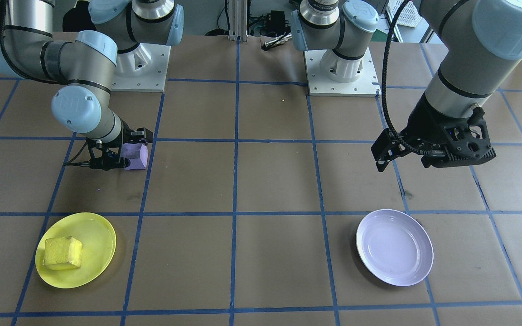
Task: Sort blocks by color into plates
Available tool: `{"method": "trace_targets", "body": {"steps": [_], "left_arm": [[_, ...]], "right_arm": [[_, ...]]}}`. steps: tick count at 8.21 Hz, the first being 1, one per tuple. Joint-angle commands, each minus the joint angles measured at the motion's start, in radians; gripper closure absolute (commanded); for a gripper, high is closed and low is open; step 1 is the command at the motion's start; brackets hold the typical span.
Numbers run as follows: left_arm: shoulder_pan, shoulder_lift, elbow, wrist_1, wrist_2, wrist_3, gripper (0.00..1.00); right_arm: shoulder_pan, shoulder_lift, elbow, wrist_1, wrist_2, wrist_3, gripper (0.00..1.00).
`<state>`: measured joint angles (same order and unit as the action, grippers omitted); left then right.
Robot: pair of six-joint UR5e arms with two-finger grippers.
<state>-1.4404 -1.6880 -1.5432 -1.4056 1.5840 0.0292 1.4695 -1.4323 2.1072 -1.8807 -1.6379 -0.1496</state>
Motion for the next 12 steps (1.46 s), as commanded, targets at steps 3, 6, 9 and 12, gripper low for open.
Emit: {"method": "trace_targets", "body": {"steps": [3, 6, 9, 12], "left_arm": [[0.002, -0.001, 0.0, 0.002, -0.001, 0.0, 0.0], [0.002, 0.001, 0.0, 0.002, 0.001, 0.0, 0.0], [0.002, 0.001, -0.002, -0.001, 0.001, 0.0, 0.0], [0.002, -0.002, -0.002, 0.0, 0.001, 0.0, 0.0]], "right_arm": [[0.0, 0.059, -0.012, -0.058, 0.029, 0.007, 0.78], [0.038, 0.052, -0.23, 0.152, 0.039, 0.091, 1.0], [0.243, 0.162, -0.421, 0.195, 0.162, 0.275, 0.96], [0.458, 0.318, -0.64, 0.192, 0.213, 0.548, 0.96]]}}
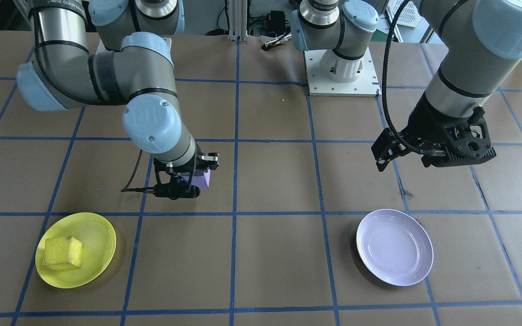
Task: Sort blocks by color into plates
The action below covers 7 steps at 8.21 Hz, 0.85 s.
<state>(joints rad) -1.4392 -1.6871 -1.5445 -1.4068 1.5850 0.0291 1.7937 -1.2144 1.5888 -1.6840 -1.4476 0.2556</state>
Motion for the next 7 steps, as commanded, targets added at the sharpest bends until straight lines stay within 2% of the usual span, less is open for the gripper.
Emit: {"method": "trace_targets", "body": {"steps": [1, 2, 4, 5, 6, 7], "left_arm": [[0.002, -0.003, 0.0, 0.002, 0.0, 0.0, 0.0], [0.002, -0.005, 0.0, 0.002, -0.002, 0.002, 0.0], [0.003, -0.006, 0.0, 0.002, 0.0, 0.0, 0.0], [0.003, -0.009, 0.0, -0.001, 0.001, 0.0, 0.0], [0.003, -0.011, 0.0, -0.009, 0.003, 0.0, 0.0], [0.003, -0.013, -0.008, -0.001, -0.002, -0.011, 0.0]], "right_arm": [[0.18, 0.139, -0.148, -0.022, 0.023, 0.186, 0.92], [0.212, 0.162, -0.148, -0.055, 0.023, 0.201, 0.91], [0.234, 0.194, -0.148, -0.071, 0.023, 0.232, 0.87], [0.243, 0.22, -0.136, -0.098, 0.004, 0.246, 0.72], [0.246, 0.225, -0.133, -0.111, 0.001, 0.243, 0.01], [0.247, 0.227, -0.133, -0.115, 0.001, 0.244, 0.0]]}}
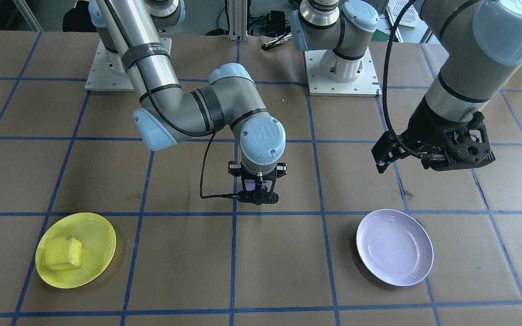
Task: Sort blocks by color into plates
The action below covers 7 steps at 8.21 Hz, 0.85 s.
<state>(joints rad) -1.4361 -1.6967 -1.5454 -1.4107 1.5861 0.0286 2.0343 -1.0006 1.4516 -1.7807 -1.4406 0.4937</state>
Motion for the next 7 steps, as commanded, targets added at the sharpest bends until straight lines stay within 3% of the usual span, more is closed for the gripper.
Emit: {"method": "trace_targets", "body": {"steps": [1, 3, 4, 6, 7], "left_arm": [[-0.001, -0.001, -0.016, 0.004, -0.001, -0.01, 0.0], [-0.003, 0.002, -0.018, 0.006, -0.003, -0.012, 0.0], [-0.012, 0.002, -0.019, 0.006, -0.003, -0.016, 0.0], [-0.085, 0.002, -0.054, 0.004, -0.02, -0.091, 0.0], [-0.143, -0.001, -0.068, 0.006, -0.017, -0.107, 0.0]], "right_arm": [[0.006, 0.013, 0.003, -0.02, -0.007, 0.008, 0.0], [-0.041, -0.019, -0.063, -0.011, -0.02, -0.007, 0.0], [-0.09, -0.036, -0.113, 0.035, -0.029, -0.035, 0.0], [-0.214, -0.096, -0.132, 0.137, -0.04, -0.314, 0.0], [-0.283, -0.143, -0.134, 0.194, -0.079, -0.386, 0.0]]}}
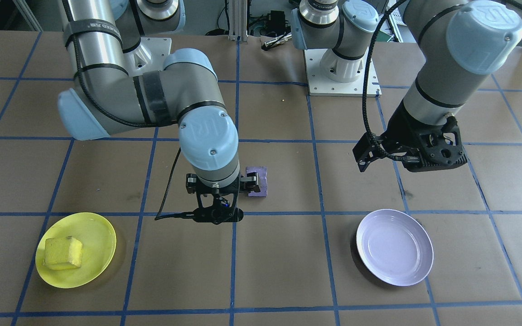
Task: Sort blocks by color into plates
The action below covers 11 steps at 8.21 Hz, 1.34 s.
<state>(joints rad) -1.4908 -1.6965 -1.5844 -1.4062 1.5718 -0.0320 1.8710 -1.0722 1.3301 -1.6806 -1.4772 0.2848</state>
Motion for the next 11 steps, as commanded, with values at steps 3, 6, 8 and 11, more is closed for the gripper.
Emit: {"method": "trace_targets", "body": {"steps": [3, 6, 8, 11], "left_arm": [[-0.231, -0.052, -0.072, 0.003, -0.051, -0.121, 0.0], [-0.299, -0.15, -0.101, 0.079, -0.107, -0.172, 0.0], [-0.328, -0.222, -0.101, 0.107, -0.11, -0.172, 0.0], [-0.359, -0.279, -0.123, 0.127, -0.13, -0.192, 0.0]], "right_arm": [[-0.214, -0.263, 0.001, 0.236, -0.13, -0.351, 0.0], [-0.216, -0.379, 0.023, 0.28, -0.121, -0.362, 0.0], [-0.216, -0.377, 0.026, 0.277, -0.135, -0.361, 0.0], [-0.219, -0.379, 0.027, 0.289, -0.138, -0.351, 0.0]]}}
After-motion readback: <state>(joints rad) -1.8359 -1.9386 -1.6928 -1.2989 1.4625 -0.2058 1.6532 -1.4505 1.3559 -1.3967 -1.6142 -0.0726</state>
